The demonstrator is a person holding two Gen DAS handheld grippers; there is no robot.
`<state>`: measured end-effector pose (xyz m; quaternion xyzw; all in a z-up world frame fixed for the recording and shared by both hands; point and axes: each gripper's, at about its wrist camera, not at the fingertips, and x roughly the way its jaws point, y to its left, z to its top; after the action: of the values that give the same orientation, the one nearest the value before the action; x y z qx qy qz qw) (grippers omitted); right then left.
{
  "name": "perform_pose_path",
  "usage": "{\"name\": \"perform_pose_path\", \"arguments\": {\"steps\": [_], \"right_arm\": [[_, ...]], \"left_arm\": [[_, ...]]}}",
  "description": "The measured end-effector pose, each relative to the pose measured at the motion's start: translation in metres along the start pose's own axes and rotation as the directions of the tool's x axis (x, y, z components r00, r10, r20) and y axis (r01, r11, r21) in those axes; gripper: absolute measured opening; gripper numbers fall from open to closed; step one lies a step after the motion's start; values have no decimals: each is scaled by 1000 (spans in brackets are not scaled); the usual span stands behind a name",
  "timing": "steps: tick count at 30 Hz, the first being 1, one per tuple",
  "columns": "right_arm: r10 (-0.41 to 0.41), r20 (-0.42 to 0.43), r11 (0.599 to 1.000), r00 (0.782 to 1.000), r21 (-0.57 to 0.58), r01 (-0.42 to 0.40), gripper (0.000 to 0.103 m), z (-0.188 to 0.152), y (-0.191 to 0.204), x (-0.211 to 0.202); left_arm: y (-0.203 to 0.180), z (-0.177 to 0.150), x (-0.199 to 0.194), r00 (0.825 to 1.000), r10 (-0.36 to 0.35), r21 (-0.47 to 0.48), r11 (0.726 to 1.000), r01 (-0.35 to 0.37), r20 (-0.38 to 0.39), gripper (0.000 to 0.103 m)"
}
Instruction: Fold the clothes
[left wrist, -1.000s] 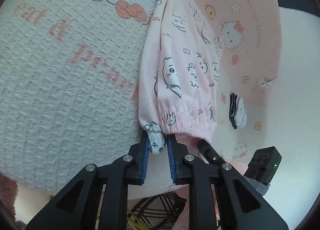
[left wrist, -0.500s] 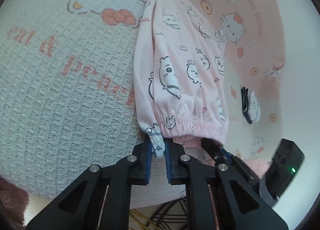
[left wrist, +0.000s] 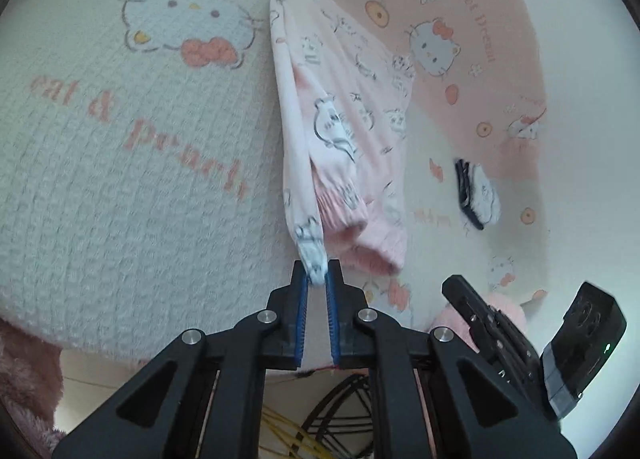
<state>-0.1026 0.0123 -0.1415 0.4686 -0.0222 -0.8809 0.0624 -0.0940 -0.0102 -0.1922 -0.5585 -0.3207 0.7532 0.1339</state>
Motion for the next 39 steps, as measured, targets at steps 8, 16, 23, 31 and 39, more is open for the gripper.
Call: {"name": "perform_pose_path", "arguments": {"steps": [8,16,23,31,39], "right_arm": [[33,-85,984,996,177,-18,17,1,-38,31],[103,-81,987,991,132,-92,35,60,-42,43],[77,-206,983,976,182,-39,38,37,-60,76],[32,-138,987,990,160,-9,41,58,-68,58],[75,-173,976,982,216,-37,41,59,-70,74]], "left_arm": [[40,1,-14,995,94,-111,990,-90,25,7],[5,45,-20,998,19,8,1000,-20,68,37],[-4,56,13,996,56,60,997,-52,-65,35],[-6,54,25,992,67,75,995,-59,-103,12],[3,46,-10,998,-50,-11,999,49,-40,9]]}}
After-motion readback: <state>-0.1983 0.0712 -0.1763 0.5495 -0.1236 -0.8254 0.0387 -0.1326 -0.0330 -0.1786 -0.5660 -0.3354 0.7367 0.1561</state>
